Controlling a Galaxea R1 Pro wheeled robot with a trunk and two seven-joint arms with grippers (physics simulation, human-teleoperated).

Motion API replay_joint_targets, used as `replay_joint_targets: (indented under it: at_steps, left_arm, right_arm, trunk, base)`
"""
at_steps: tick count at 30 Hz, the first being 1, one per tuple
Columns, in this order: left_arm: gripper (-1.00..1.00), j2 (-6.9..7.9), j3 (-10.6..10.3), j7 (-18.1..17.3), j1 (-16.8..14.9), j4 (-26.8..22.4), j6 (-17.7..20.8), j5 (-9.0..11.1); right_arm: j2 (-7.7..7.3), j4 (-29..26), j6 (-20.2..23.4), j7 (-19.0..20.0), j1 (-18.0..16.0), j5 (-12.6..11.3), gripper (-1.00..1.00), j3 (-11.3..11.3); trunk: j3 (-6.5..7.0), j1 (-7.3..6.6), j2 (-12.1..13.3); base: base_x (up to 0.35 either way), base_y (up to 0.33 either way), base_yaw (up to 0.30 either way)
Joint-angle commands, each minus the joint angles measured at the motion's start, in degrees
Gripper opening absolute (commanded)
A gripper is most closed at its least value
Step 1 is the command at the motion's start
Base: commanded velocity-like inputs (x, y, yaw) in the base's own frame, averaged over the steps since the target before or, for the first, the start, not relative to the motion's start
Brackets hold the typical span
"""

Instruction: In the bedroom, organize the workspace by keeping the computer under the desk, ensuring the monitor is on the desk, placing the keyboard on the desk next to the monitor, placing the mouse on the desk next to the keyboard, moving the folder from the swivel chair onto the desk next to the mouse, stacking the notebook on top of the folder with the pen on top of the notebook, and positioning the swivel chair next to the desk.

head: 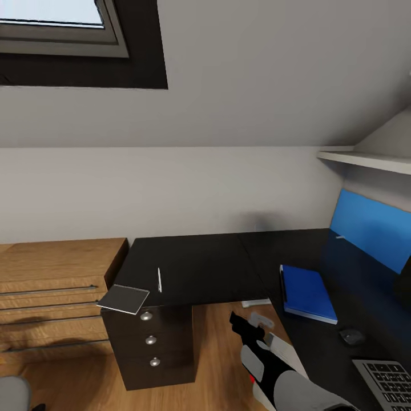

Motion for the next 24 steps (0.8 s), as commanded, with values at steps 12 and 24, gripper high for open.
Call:
replay_joint_targets:
  at_steps: [12,24]
  left_arm:
    - [1.0,0.07,-0.42,0.41,-0.04,0.17,-3.79,0.67]
    - [1.0,0.0,-0.42,0.41,-0.05,0.93,-5.04,0.7]
  right_arm:
    - [0.0,9.58,-0.2,6.51,1.41,11.19,1.0,0.65]
    - [0.0,10.11,-0.29,7.47,4.47,14.04,1.0,0.54]
  trunk:
    - [-0.07,0.0,-0.04]
    - [-0.07,0.0,-0.04]
  base:
    - [0.0,0.0,0.0]
    - [0.0,0.0,0.0]
